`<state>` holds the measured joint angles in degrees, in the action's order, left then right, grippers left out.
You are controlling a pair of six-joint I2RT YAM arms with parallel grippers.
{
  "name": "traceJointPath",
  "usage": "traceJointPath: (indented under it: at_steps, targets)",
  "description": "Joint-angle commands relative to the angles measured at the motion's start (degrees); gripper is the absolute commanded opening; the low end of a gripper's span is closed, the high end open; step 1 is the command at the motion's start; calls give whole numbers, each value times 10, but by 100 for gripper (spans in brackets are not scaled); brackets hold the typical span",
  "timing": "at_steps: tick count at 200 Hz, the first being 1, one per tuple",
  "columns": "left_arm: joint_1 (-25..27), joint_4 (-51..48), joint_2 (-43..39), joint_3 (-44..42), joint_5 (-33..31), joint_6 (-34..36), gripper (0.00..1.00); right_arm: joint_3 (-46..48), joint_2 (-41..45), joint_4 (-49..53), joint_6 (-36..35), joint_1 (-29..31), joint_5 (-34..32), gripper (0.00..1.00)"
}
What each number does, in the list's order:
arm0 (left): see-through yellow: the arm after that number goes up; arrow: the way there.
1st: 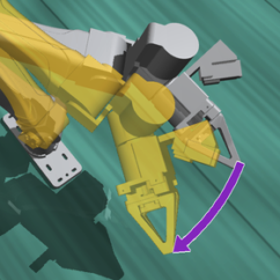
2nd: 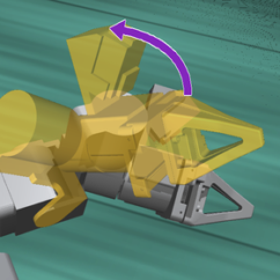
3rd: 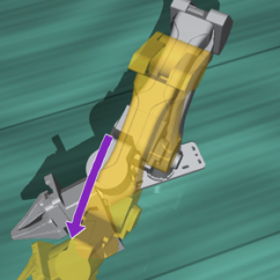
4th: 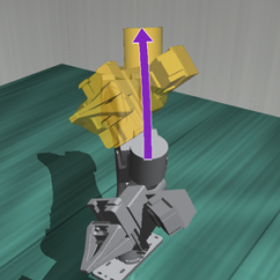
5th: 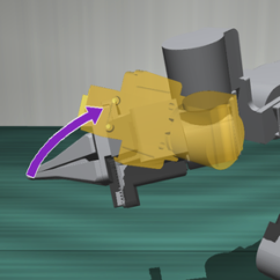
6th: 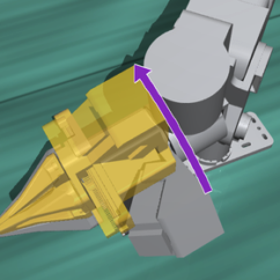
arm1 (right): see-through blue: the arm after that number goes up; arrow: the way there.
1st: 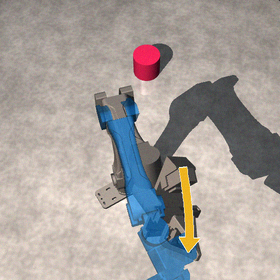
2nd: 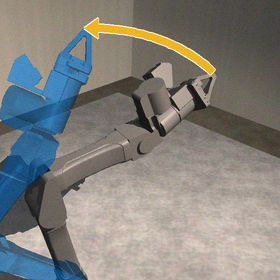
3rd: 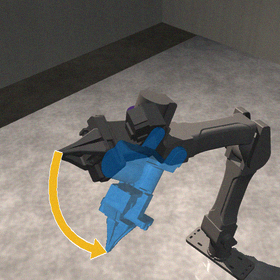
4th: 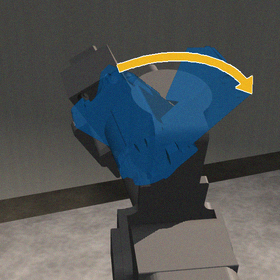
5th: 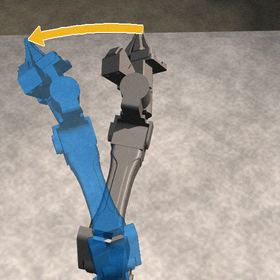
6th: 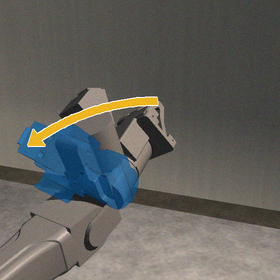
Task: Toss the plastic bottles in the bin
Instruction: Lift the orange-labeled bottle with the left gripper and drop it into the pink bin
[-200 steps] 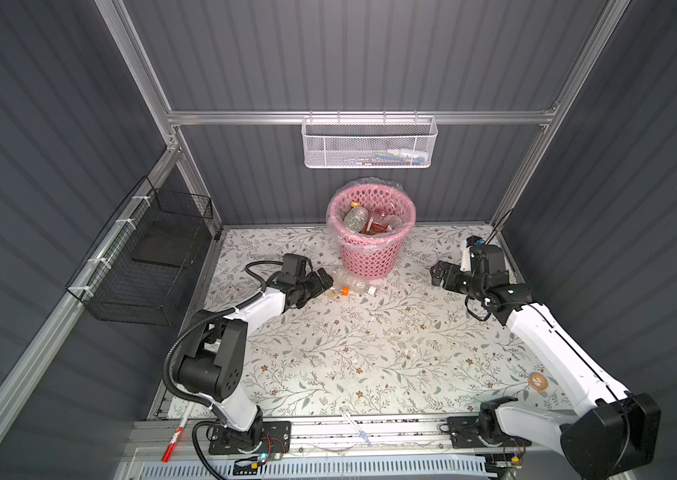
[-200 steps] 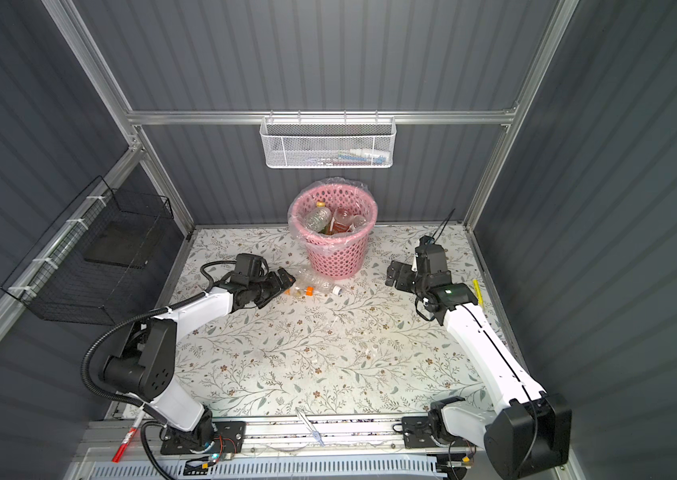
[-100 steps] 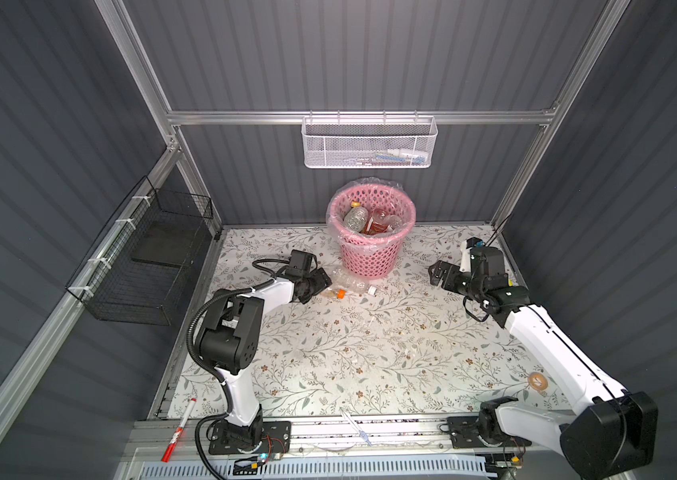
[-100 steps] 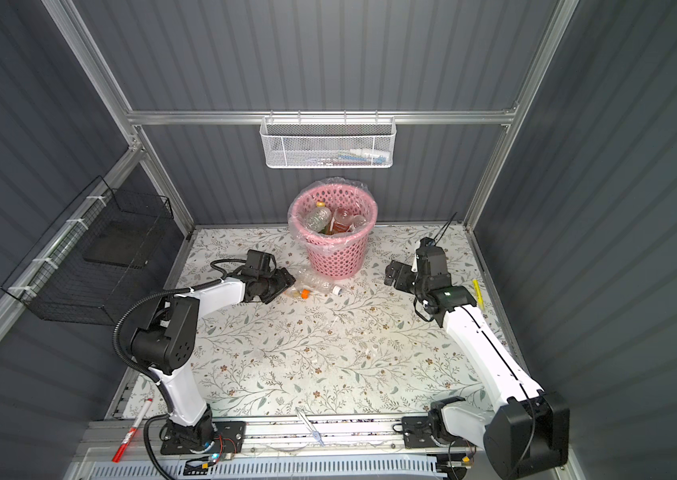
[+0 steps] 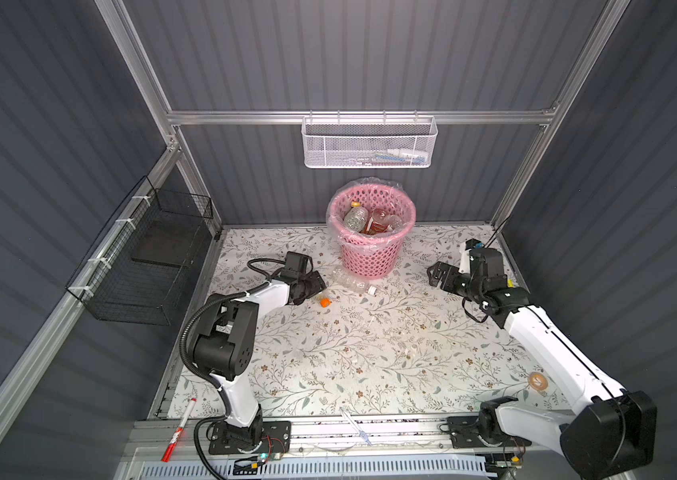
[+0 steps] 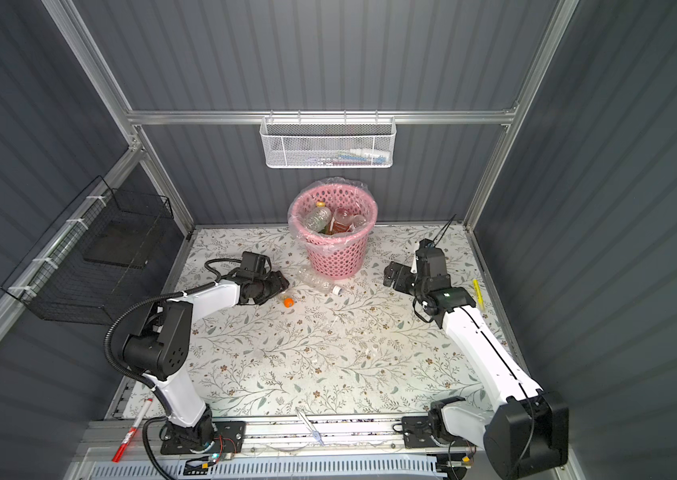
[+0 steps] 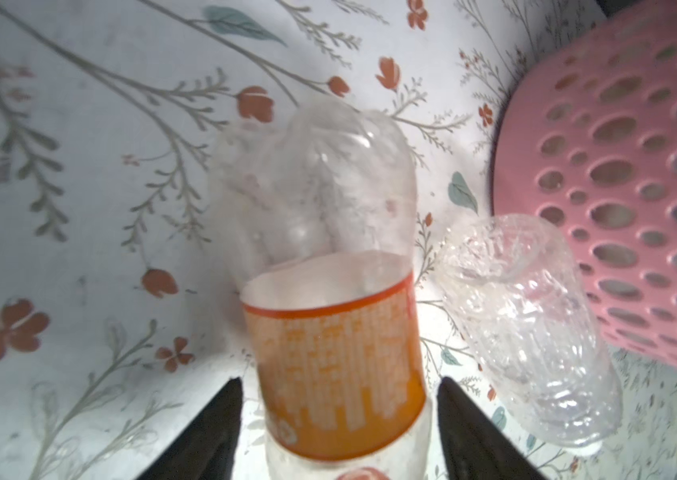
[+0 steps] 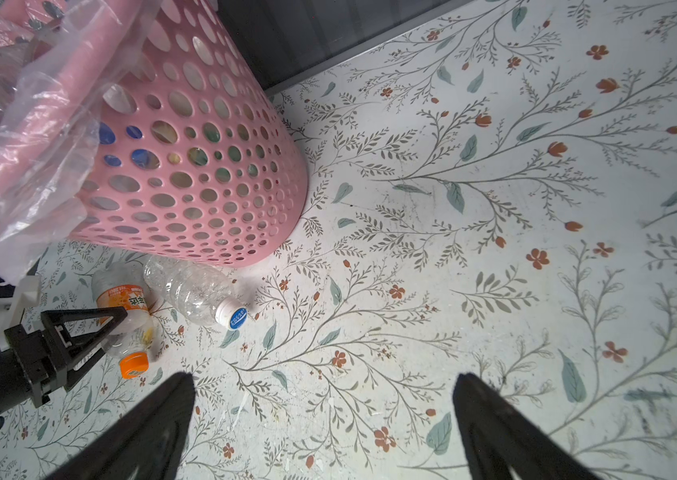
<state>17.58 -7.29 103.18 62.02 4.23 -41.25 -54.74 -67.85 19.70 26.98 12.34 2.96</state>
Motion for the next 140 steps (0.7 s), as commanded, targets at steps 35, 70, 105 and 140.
traceJointPath:
  at_steps: [35,70,105,140]
  targets:
    - [-25,-29,36,62,6,56,89,-4,-11,-14,10,-3,17,99]
    - [-40,-21,64,73,36,60,72,-3,-11,-10,10,-3,13,99]
    - [-44,-9,18,42,35,63,58,1,-12,-8,9,-3,9,99]
    - [-47,-1,-57,3,29,77,54,2,-15,-10,13,-3,14,99]
